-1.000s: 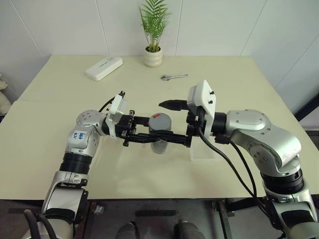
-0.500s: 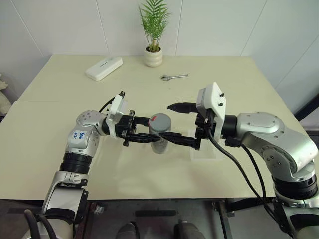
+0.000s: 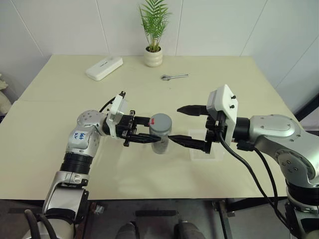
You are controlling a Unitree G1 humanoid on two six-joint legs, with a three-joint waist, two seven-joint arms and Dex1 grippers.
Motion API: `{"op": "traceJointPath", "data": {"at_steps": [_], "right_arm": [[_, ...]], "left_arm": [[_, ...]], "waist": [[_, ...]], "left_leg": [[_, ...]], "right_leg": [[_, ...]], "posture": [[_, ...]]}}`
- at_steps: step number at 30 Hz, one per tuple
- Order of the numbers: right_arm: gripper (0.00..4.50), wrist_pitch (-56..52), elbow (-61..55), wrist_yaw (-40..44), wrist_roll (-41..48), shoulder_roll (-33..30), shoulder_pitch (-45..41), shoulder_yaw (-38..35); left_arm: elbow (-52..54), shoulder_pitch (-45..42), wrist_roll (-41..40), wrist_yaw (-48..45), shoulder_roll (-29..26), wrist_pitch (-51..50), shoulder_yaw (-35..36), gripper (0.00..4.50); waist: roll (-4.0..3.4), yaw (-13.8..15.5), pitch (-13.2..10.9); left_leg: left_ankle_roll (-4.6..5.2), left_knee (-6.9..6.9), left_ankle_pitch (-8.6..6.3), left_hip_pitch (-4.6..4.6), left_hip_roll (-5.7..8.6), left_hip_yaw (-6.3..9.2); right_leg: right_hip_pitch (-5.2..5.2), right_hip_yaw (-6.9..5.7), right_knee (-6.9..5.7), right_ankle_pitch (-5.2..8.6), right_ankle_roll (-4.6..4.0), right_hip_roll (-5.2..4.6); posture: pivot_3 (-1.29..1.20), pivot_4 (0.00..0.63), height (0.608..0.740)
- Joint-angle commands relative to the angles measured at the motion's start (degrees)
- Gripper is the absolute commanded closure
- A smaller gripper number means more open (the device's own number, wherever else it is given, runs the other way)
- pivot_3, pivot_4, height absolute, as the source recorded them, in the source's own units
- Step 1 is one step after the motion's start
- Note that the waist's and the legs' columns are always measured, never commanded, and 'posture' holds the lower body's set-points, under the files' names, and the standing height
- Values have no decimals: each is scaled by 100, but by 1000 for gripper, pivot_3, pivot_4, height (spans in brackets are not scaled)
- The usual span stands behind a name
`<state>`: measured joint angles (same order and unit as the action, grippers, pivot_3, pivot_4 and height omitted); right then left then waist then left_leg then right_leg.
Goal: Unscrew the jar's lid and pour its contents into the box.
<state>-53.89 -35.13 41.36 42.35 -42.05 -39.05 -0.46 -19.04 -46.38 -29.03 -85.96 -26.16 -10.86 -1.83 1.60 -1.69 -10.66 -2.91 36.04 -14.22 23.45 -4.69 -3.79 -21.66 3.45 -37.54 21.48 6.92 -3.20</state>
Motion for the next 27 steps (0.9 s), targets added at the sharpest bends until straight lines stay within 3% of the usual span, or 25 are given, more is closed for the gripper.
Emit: {"op": "traceJointPath", "data": {"at_steps": [1,10,18,27], "right_arm": [[0,-24,-256,22,254,-122,-6,-268],[0,-13,68,-465,525,386,-548,-274],[0,309,558,-474,178,1135,-840,348],[0,695,1062,-415,-417,1553,-941,888]], "left_arm": [[-6,-110,-31,-200,7,92,15,2535],[-11,-119,-39,-223,31,114,8,2535],[-139,-200,-23,-235,77,192,-16,2535],[-142,-172,-15,-182,47,239,4,2535]], "waist": [[0,-2,0],[0,-10,0],[0,-5,0],[0,-6,0]], "left_leg": [[0,0,0,0,0,1],[0,0,0,-1,-1,1],[0,1,0,0,0,0],[0,4,0,1,0,0]], "right_leg": [[0,0,0,0,0,0],[0,0,-2,0,0,1],[-1,-1,-4,0,0,0],[-1,-2,-7,0,0,0]], "posture": [[0,150,740],[0,150,740],[0,150,740],[0,150,740]]}}
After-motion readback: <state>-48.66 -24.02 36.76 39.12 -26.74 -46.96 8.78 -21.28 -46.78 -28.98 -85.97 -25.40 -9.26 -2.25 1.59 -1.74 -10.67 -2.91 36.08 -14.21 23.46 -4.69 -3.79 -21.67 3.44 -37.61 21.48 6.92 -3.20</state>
